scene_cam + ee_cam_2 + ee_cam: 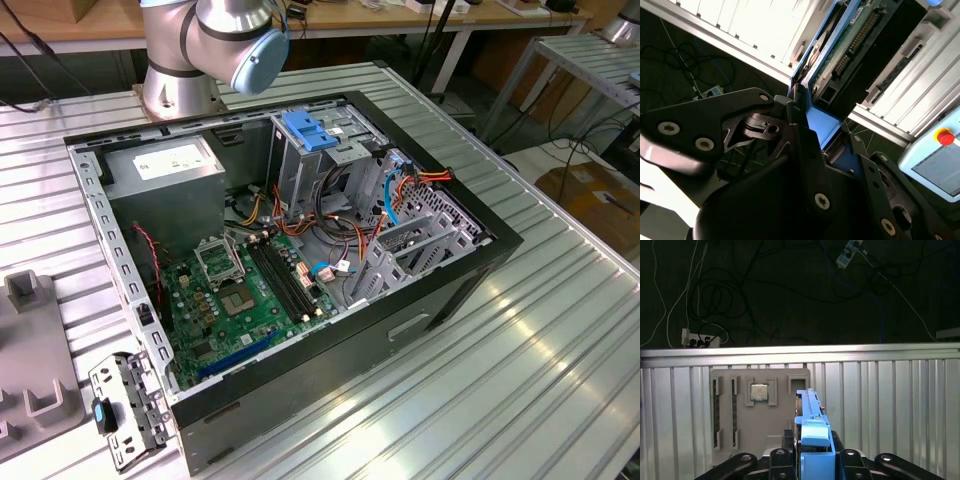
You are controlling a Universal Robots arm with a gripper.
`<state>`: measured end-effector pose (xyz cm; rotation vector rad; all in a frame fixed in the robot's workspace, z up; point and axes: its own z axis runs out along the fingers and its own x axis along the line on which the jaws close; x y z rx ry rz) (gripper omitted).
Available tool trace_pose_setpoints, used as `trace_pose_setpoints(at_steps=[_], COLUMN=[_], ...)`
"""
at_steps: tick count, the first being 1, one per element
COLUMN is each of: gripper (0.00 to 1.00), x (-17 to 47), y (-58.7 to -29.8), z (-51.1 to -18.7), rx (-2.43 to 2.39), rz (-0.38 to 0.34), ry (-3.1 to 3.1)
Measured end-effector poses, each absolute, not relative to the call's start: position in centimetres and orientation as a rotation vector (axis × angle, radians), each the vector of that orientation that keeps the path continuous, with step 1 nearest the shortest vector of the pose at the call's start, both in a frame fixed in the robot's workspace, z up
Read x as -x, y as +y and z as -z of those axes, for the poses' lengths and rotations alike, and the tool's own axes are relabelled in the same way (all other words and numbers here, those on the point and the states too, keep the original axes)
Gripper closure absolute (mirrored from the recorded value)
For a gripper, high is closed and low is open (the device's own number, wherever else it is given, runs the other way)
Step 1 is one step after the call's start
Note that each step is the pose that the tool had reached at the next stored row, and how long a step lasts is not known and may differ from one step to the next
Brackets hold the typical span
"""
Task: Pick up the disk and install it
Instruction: 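Pick up the disk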
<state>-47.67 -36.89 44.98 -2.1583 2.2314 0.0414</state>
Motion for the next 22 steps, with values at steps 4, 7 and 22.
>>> trace_pose_setpoints(at_steps=[4, 7, 22], gripper=[0.63, 0.63, 0.63], x=[47.7, 47.7, 47.7], y=[-36.9, -36.9, -36.9], z=[-45.4, -45.8, -48.8], rx=[2.158, 2.158, 2.159], rz=[-0.041, -0.041, -0.042], ry=[2.231, 2.231, 2.232])
